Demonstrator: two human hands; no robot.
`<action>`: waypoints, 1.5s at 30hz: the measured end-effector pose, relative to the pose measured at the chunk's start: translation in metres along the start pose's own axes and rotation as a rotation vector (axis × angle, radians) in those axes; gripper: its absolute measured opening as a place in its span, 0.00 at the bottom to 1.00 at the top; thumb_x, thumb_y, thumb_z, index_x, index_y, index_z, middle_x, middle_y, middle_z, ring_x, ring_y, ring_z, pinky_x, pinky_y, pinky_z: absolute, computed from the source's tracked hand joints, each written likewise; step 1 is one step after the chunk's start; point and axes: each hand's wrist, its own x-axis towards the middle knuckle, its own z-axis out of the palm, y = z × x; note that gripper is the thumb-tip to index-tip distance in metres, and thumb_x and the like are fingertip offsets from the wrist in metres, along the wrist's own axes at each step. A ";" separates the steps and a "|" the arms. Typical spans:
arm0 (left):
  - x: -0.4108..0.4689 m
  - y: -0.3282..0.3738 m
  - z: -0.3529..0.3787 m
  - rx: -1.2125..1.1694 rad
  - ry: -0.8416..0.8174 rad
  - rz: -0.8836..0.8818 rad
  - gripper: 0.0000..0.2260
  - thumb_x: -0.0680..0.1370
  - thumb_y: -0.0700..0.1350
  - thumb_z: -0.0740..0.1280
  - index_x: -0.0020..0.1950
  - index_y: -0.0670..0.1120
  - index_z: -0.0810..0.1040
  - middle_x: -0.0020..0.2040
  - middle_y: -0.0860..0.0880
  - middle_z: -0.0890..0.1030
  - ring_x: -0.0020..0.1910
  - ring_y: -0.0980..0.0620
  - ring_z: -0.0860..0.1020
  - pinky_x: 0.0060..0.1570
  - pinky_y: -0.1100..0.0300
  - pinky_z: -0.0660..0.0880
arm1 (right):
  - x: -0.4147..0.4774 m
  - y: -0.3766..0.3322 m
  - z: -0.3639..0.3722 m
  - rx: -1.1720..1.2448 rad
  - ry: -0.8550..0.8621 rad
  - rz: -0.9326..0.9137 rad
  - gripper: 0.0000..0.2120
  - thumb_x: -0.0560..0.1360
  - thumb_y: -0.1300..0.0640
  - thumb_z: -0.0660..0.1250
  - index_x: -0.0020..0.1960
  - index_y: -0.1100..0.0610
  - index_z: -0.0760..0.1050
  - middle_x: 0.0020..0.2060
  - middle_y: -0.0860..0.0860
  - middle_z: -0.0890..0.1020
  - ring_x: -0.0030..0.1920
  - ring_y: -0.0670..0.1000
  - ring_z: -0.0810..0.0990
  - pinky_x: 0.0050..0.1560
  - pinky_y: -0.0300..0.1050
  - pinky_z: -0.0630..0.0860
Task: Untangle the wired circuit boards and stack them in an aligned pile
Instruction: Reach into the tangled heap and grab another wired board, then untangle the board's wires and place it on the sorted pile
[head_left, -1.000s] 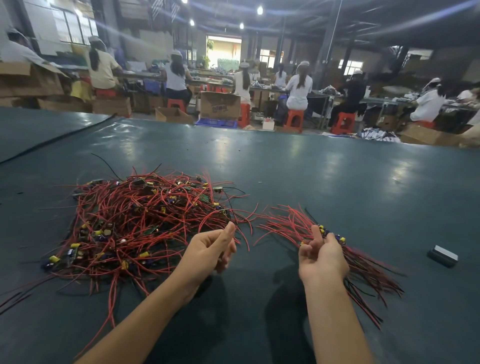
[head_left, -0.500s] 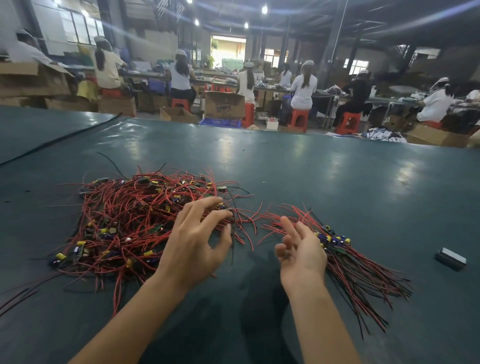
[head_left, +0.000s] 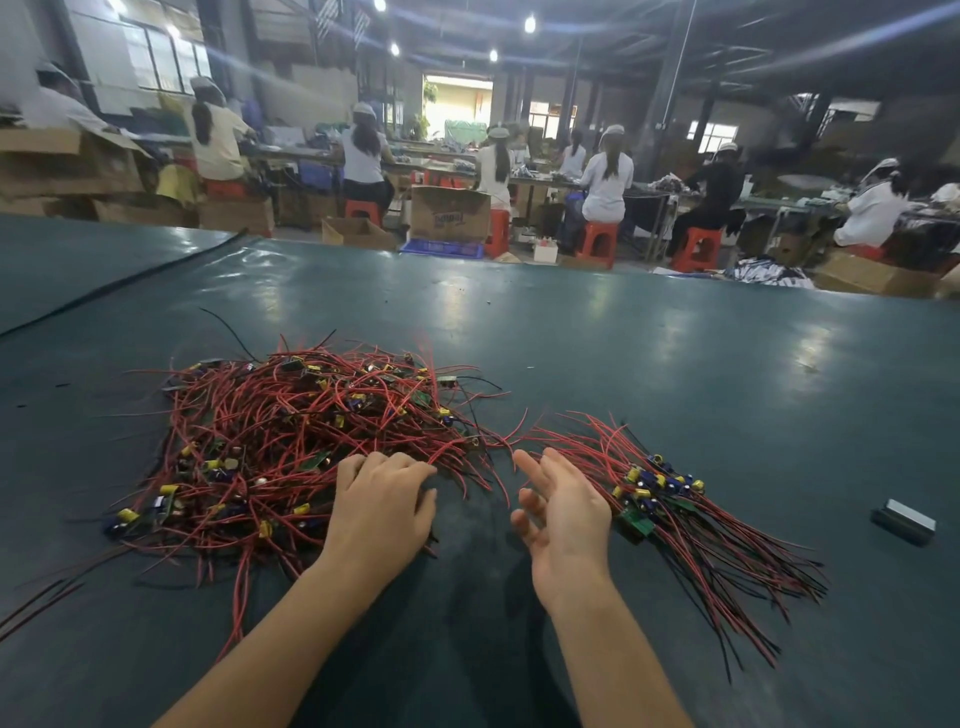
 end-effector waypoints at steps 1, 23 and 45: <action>0.000 0.003 -0.004 -0.052 0.067 0.017 0.10 0.78 0.44 0.67 0.57 0.52 0.82 0.54 0.55 0.82 0.54 0.52 0.78 0.58 0.57 0.57 | 0.000 0.000 0.000 -0.010 -0.011 0.001 0.08 0.79 0.60 0.65 0.56 0.52 0.78 0.42 0.48 0.87 0.24 0.43 0.74 0.24 0.36 0.72; 0.001 0.014 -0.014 -0.143 0.507 0.219 0.12 0.74 0.41 0.66 0.53 0.46 0.85 0.62 0.48 0.80 0.62 0.47 0.72 0.58 0.40 0.68 | -0.015 -0.009 0.006 -0.070 -0.141 -0.166 0.12 0.77 0.48 0.69 0.39 0.53 0.83 0.39 0.50 0.87 0.29 0.44 0.79 0.24 0.37 0.73; -0.001 0.038 -0.010 -1.267 -0.021 -0.164 0.14 0.81 0.47 0.59 0.44 0.43 0.81 0.30 0.51 0.79 0.28 0.59 0.76 0.29 0.69 0.72 | -0.029 0.019 0.023 -0.107 -0.246 -0.188 0.08 0.76 0.55 0.71 0.39 0.48 0.86 0.37 0.51 0.86 0.40 0.51 0.83 0.46 0.49 0.81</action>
